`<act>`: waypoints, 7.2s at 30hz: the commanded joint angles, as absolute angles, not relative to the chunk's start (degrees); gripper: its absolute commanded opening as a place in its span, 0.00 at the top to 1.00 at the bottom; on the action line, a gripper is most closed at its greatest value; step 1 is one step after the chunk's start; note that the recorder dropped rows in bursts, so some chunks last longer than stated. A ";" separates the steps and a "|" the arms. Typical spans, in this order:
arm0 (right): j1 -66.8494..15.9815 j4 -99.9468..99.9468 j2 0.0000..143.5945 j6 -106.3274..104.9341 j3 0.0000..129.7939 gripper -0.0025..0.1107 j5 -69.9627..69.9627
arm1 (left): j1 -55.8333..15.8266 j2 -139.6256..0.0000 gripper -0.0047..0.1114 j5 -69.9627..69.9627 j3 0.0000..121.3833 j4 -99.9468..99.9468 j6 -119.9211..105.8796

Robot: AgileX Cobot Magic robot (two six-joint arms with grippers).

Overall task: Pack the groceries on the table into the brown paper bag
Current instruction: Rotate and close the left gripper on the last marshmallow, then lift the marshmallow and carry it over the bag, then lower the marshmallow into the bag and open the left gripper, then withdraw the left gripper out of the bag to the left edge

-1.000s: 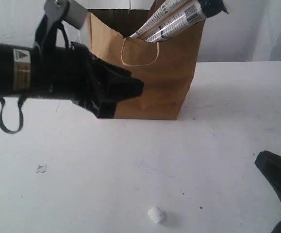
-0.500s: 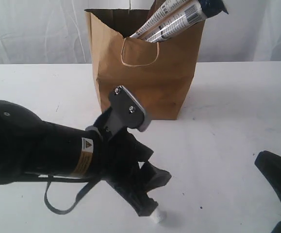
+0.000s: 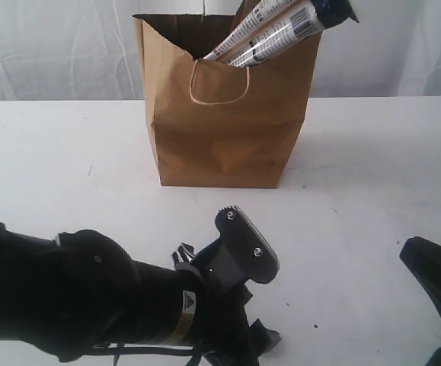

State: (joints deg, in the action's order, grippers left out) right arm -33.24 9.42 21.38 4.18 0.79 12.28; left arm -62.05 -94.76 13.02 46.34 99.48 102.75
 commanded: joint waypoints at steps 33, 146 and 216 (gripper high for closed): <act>-32.95 9.44 20.98 4.30 0.47 0.98 12.53 | -63.10 -101.59 0.44 7.62 46.33 99.95 105.20; -32.95 9.44 20.98 4.30 0.47 0.98 12.53 | -26.95 -106.42 0.47 29.11 91.67 83.69 61.79; -32.95 9.44 20.98 4.30 0.47 0.98 12.53 | -26.47 -55.99 0.96 24.83 30.80 39.74 64.41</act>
State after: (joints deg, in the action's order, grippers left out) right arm -33.24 9.42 21.38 4.18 0.79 12.28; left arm -26.59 -56.64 24.35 31.63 44.08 64.25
